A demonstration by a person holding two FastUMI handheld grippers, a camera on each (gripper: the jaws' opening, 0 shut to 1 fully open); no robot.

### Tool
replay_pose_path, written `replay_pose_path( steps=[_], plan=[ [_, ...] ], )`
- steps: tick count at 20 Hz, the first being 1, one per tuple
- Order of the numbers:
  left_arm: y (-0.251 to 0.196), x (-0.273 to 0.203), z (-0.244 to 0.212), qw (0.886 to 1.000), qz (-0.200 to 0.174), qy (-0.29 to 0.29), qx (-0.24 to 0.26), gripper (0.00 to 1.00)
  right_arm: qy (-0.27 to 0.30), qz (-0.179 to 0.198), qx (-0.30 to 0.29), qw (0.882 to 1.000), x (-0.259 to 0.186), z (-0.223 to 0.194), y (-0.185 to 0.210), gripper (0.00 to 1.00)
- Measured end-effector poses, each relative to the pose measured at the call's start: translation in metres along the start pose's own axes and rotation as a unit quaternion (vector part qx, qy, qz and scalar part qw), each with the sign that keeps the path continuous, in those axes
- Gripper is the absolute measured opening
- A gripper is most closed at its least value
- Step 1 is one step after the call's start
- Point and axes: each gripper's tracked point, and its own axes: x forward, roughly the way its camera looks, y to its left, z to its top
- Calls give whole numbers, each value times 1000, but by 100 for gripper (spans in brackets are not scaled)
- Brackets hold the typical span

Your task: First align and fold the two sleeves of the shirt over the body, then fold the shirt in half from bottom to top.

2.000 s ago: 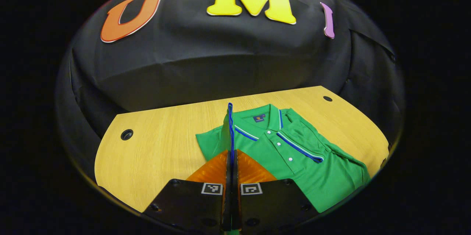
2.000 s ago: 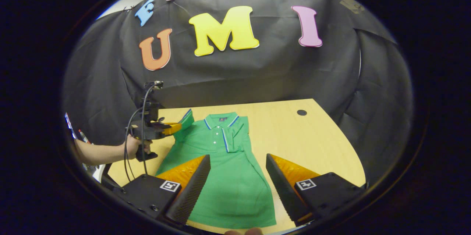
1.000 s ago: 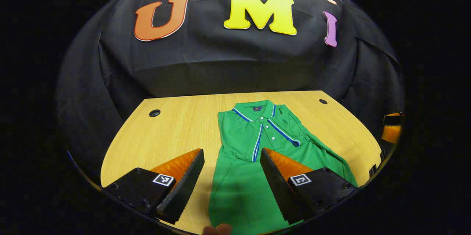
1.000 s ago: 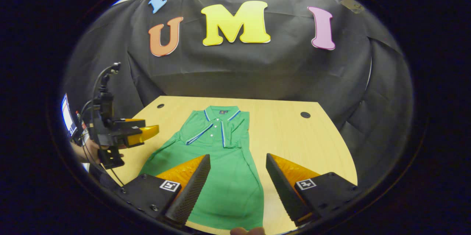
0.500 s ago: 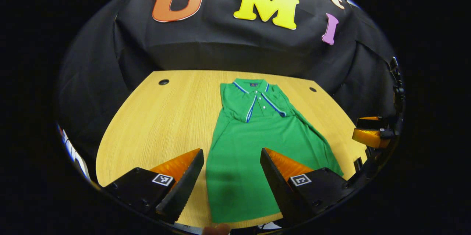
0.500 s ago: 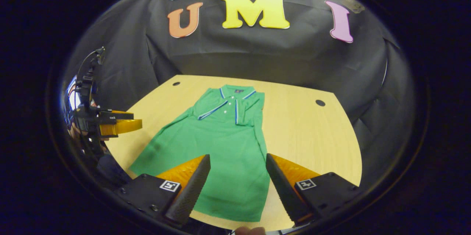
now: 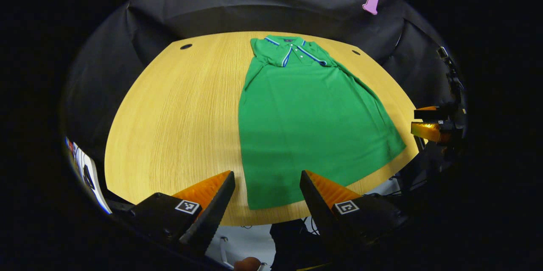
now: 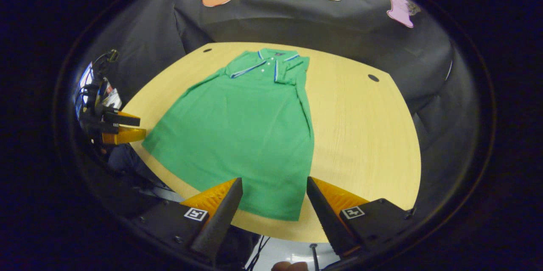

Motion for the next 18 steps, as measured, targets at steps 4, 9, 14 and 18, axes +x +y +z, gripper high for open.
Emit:
replay_pose_path(
  steps=[4, 9, 14, 18],
  plan=[
    [4, 10, -15, 1000, 10, 20, 3, 100, 44, -12, -27, 999, 18, -36, -8, 100],
    [1, 17, -29, 999, 13, 35, 10, 100, 59, -14, -38, 997, 36, -46, -14, 96],
    [1, 21, -34, 999, 28, 35, 29, 99, 65, -11, -21, 998, 45, -45, -17, 94],
    [0, 24, -32, 999, 31, 24, 29, 100, 65, 9, 3, 998, 45, -47, -16, 96]
  ],
)
